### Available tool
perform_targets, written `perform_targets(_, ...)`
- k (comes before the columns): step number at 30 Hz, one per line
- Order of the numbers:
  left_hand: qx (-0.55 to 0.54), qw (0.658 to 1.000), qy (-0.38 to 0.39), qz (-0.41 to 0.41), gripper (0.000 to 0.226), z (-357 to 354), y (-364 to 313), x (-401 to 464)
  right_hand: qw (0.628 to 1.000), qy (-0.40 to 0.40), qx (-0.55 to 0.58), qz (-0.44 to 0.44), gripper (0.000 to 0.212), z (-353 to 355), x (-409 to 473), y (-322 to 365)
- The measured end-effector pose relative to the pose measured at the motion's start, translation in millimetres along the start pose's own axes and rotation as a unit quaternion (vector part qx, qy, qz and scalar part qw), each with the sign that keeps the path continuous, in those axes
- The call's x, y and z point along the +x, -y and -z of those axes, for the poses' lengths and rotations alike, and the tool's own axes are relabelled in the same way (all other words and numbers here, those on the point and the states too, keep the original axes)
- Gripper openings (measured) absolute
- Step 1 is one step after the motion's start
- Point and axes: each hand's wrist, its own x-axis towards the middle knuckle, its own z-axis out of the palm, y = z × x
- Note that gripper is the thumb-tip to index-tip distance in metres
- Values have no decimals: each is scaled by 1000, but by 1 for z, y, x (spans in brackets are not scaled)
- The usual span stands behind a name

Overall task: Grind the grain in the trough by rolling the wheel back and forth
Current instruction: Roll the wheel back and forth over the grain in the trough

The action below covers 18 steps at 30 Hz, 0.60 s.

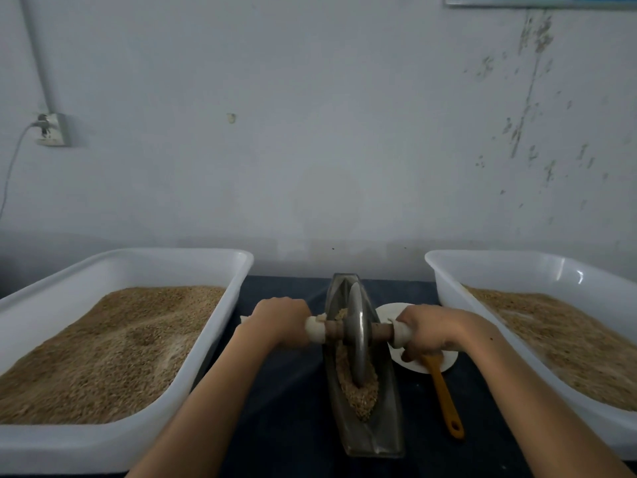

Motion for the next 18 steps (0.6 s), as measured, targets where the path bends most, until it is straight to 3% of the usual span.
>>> perform_targets(7,34,996,-85,20,24,-2,-4,4,981,-168,-91,13,22,-14,17,-6)
perform_targets(11,47,996,-76,25,27,1,-7,5,986,-144,-82,12,17,-13,19,-9)
perform_targets(18,1,999,43,28,33,6,-4,1,996,-47,-70,1,25,-3,13,-7)
